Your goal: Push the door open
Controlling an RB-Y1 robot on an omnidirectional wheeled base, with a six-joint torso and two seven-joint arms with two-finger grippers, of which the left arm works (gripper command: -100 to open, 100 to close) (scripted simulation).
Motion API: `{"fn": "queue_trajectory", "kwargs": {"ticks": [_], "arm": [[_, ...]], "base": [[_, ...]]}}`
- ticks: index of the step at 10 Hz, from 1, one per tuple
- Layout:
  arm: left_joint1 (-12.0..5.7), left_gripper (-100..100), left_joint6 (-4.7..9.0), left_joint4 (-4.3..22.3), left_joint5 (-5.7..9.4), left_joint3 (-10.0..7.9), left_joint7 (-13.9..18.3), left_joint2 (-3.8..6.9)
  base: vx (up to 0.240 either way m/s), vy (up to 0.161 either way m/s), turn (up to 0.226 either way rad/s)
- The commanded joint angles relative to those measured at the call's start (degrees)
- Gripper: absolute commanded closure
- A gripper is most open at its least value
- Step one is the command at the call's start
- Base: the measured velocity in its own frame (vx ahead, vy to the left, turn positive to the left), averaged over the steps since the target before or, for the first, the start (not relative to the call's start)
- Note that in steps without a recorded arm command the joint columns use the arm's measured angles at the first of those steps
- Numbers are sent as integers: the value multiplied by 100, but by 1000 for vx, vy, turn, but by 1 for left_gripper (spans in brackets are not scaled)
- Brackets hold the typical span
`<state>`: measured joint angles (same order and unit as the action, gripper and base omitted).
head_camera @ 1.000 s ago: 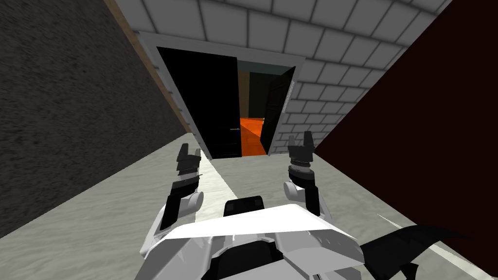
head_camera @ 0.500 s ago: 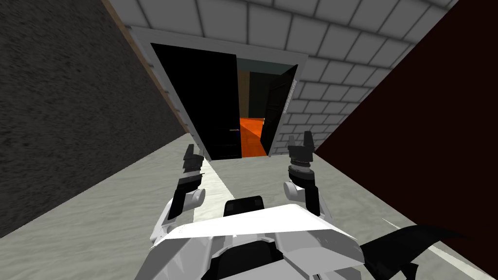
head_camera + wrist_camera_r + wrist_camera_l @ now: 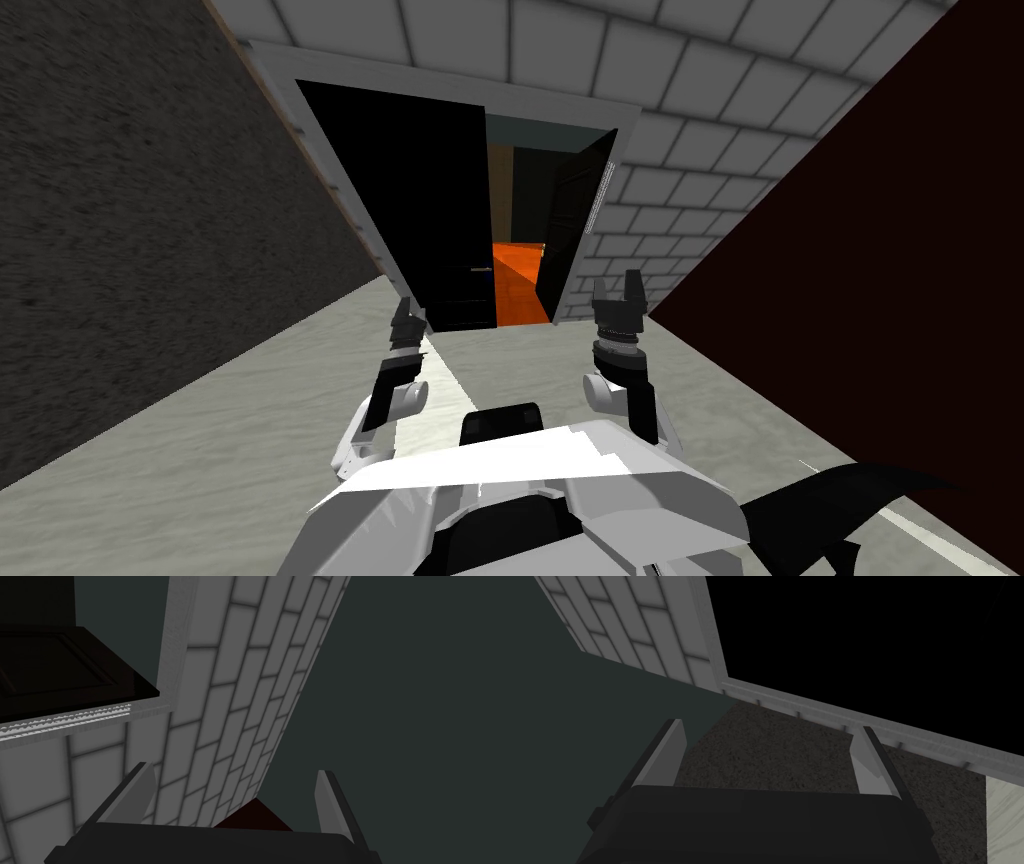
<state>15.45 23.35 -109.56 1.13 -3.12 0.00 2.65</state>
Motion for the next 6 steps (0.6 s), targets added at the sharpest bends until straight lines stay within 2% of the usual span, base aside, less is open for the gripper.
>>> {"fn": "queue_trajectory", "kwargs": {"ticks": [1,6], "arm": [[-96,-100,21,170,14,-26,1,29],[-624,-100,54,1034,58,-82,-77,107]], "base": [[62,0,0],[85,-4,0]]}}
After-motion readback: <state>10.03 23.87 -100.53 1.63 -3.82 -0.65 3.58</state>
